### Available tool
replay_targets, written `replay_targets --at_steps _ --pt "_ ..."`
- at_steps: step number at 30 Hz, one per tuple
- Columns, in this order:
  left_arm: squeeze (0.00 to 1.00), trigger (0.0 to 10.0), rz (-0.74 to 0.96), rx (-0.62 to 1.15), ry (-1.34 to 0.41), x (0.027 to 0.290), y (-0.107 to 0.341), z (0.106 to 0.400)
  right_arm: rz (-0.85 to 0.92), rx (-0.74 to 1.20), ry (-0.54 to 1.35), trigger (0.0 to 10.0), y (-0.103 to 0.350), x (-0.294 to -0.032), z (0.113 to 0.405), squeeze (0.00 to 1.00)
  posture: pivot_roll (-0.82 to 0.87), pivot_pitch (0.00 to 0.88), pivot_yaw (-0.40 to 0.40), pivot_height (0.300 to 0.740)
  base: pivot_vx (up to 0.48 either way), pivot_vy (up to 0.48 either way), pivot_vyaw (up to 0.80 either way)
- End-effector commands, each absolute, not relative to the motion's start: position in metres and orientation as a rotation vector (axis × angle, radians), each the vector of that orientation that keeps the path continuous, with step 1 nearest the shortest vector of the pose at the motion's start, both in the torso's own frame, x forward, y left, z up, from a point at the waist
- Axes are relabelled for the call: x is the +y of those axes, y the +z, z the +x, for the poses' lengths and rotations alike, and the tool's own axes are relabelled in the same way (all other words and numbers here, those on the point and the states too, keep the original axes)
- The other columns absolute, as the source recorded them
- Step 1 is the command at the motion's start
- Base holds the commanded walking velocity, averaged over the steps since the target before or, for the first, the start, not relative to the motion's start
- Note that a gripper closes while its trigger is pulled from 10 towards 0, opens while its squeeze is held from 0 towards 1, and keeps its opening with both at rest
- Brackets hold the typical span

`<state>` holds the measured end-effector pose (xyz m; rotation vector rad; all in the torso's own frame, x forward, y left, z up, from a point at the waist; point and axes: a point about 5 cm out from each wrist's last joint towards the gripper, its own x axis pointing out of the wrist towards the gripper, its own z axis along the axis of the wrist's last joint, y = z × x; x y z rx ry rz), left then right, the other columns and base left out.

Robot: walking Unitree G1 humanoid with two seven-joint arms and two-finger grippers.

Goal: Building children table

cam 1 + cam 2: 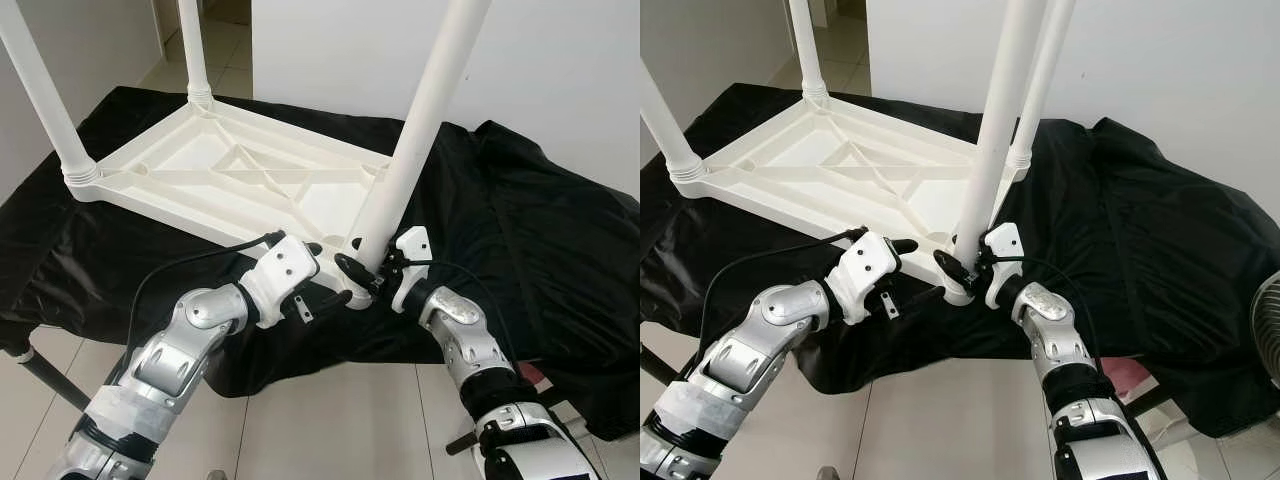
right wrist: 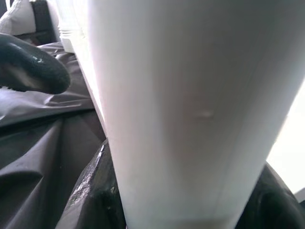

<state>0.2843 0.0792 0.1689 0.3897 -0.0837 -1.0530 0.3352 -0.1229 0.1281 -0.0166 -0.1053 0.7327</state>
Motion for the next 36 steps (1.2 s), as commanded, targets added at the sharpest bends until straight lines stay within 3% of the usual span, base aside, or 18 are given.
replay_targets --at_steps 1,6,23,29,36 --pt "0.0 10.0 0.401 -0.065 -1.118 0.077 0.166 0.283 -0.002 -0.097 0.702 10.0 0.124 -0.128 0.334 0.0 0.03 0.0 -0.088 0.74 0.0 0.0 0.0" --pt "0.0 10.0 0.363 -0.061 -1.103 0.079 0.164 0.281 -0.034 -0.065 0.593 10.0 0.121 -0.126 0.334 0.0 0.02 0.0 -0.083 0.74 0.0 0.0 0.0" --pt "0.0 10.0 0.303 -0.067 -0.987 0.092 0.168 0.285 0.123 -0.027 0.14 10.0 0.11 -0.111 0.311 0.0 0.02 0.0 -0.091 0.74 0.0 0.0 0.0" --pt "0.0 10.0 0.292 -0.073 -0.984 0.09 0.169 0.284 0.153 -0.041 0.153 10.0 0.114 -0.096 0.304 0.0 0.02 0.0 -0.091 0.74 0.0 0.0 0.0" --pt "0.0 10.0 0.296 -0.071 -0.988 0.091 0.168 0.283 0.135 -0.05 0.153 10.0 0.117 -0.102 0.303 0.0 0.02 0.0 -0.09 0.74 0.0 0.0 0.0"
